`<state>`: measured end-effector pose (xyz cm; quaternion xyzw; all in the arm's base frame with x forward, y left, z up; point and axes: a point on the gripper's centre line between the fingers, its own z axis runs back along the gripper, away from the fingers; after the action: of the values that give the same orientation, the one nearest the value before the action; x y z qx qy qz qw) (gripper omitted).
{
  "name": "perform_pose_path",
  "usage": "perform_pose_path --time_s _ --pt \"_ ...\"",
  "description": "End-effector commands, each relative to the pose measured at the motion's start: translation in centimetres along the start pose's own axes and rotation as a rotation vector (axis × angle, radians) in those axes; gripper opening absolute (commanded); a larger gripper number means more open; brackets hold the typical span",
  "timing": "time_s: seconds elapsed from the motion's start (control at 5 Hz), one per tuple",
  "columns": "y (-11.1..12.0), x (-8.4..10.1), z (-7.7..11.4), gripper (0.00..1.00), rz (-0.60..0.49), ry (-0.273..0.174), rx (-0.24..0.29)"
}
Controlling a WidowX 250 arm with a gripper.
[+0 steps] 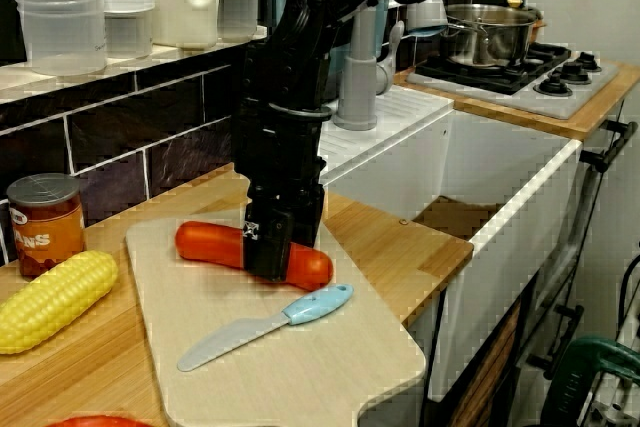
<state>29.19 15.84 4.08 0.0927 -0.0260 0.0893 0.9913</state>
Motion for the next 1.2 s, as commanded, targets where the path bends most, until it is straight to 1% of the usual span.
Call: perform_pose_path --time_s 0.0,0.8,1.0 --pt "0.6 0.7 1.8 0.0 0.0 -0.056 0.015" --pt "2.0 -0.7 4.4 0.0 0.008 -0.04 -0.014" --pt "2.4 -1.1 4.8 0.0 0.008 -0.04 -0.019"
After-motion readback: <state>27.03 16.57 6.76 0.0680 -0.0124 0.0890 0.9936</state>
